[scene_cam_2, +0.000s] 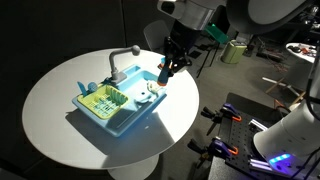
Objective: Move the stacked cups from the table to the plate rack on the toy sink
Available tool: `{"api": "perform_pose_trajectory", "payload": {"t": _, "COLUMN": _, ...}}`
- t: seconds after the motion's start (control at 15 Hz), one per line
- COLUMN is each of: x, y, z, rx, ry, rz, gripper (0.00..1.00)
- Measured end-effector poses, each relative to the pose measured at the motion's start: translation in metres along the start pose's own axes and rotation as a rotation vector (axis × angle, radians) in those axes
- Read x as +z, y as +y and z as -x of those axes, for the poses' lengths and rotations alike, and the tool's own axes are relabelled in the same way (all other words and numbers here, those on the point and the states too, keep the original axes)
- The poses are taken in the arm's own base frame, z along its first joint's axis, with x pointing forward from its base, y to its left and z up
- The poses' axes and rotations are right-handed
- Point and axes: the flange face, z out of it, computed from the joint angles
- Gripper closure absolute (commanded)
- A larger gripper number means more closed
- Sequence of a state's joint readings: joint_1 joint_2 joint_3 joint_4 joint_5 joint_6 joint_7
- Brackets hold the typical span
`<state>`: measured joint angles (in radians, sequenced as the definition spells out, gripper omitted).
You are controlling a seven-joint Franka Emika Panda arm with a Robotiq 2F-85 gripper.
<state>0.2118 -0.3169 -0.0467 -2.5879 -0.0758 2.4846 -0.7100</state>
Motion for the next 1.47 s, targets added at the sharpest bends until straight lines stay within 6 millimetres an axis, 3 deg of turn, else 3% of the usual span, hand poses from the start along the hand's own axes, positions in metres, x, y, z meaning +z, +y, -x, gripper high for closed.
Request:
{"api": "perform_pose_trajectory", "payload": {"t": 0.4, "x": 0.0, "y": 0.0, "z": 0.0, "rx": 0.0, "ry": 0.0, "rz": 0.0, "gripper": 0.62}}
{"api": "perform_pose_trajectory", "payload": {"t": 0.47, "x": 0.0, "y": 0.0, "z": 0.0, "rx": 0.0, "ry": 0.0, "rz": 0.0, "gripper": 0.87}}
{"api": "perform_pose_trajectory", "payload": {"t": 1.0, "x": 0.007, "y": 0.0, "z": -0.004, "rx": -0.002, "ry": 0.006, "rz": 0.002, "gripper": 0.87}}
{"api": "perform_pose_trajectory", "payload": {"t": 1.47, "x": 0.025, "y": 0.008, "z": -0.04, "rx": 0.028, "ry": 0.065, "rz": -0.007, "gripper": 0.87}}
